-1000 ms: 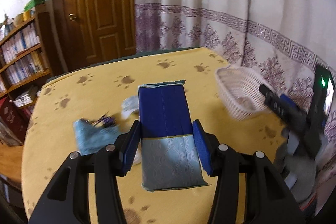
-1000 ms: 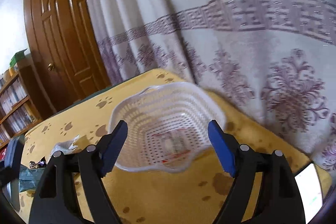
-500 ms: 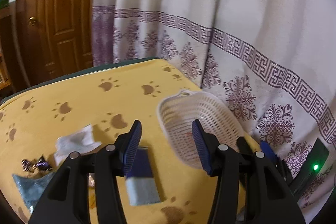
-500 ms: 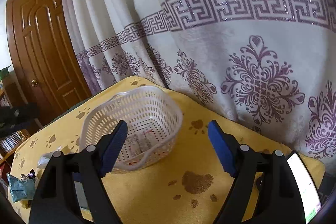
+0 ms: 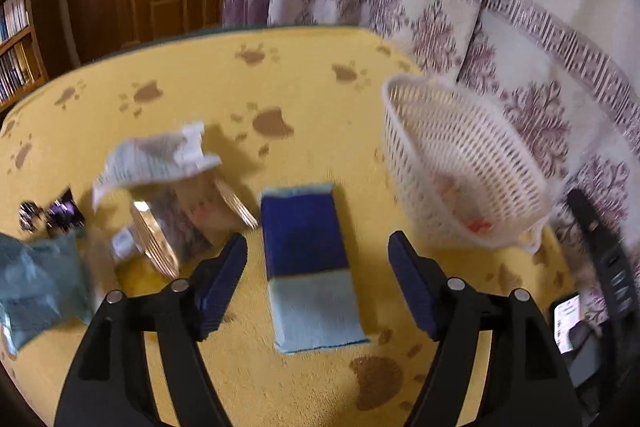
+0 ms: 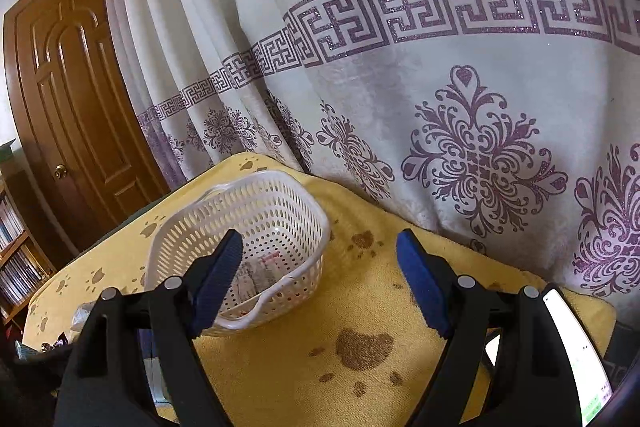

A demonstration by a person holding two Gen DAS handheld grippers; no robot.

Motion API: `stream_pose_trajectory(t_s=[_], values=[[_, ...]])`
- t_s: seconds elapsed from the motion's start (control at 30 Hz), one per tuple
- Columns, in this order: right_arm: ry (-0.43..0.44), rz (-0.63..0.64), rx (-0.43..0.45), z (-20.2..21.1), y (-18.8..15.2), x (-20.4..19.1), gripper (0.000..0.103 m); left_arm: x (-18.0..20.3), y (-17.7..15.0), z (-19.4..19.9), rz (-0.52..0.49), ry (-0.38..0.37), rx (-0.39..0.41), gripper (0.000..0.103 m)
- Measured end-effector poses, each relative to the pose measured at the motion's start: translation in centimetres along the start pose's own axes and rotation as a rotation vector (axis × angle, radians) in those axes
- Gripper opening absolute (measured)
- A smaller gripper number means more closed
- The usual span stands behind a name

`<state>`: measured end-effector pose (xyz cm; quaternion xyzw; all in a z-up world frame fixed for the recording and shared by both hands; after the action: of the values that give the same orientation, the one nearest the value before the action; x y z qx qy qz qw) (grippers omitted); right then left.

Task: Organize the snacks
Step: 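Lower the blue bar package into the white basket and open left tool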

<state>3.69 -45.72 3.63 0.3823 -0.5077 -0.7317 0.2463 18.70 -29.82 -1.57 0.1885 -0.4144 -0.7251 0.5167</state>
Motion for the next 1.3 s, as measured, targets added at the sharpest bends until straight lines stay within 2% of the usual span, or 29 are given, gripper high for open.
stream_pose_trajectory(t_s=[0.3,0.37,0.43,0.53,0.7,0.87,0.93,1.13,1.23,1.27,1.3], values=[[0.002,0.001,-0.008,-0.2,-0.1,-0.1,0.081,-0.3,-2.5,-2.9,-0.028,0.040,-0.060,0.072],[0.001,0.000,-0.009,-0.3,-0.1,-0.1,0.081,-0.4,-2.7,-3.1,-0.065,0.061,-0.040,0.067],[0.002,0.000,-0.011,-0.3,-0.2,-0.1,0.081,-0.3,-2.8,-2.9,-0.099,0.078,-0.033,0.053],[0.002,-0.002,-0.012,-0.3,-0.2,0.0,0.081,-0.4,-2.5,-2.3,-0.075,0.054,-0.032,0.051],[-0.002,-0.008,-0.014,-0.3,-0.2,0.1,0.081,0.0,-0.3,-0.2,-0.066,0.045,0.036,0.051],[-0.022,-0.023,-0.020,-0.4,-0.2,0.7,0.081,2.0,3.8,2.6,-0.075,0.029,0.151,0.051],[-0.032,-0.024,-0.022,-0.4,-0.3,0.9,0.081,3.2,5.2,3.1,-0.077,0.019,0.172,0.051],[-0.057,-0.010,-0.027,-0.7,-0.5,1.4,0.081,7.9,7.7,1.8,-0.104,-0.087,0.187,0.051],[-0.070,-0.005,-0.028,-0.8,-0.6,1.7,0.081,10.2,8.4,0.4,-0.085,-0.178,0.184,0.052],[-0.073,-0.003,-0.029,-1.0,-0.6,1.7,0.081,10.8,8.4,-0.2,-0.070,-0.218,0.167,0.053],[-0.075,-0.002,-0.029,-1.0,-0.6,1.7,0.081,11.1,8.3,-0.6,-0.059,-0.241,0.155,0.064]])
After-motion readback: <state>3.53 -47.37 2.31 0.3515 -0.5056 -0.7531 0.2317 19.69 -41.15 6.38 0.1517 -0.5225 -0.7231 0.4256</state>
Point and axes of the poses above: each gripper's, at about its wrist camera, not at the fingertips, and z roughly against the way its jaws point, x to its right, y to its top, the point moved 9 cm from there along -z, roughly the way its jaws point, and after that the axes turned 15 degrees about x, right-handed, at the moved point
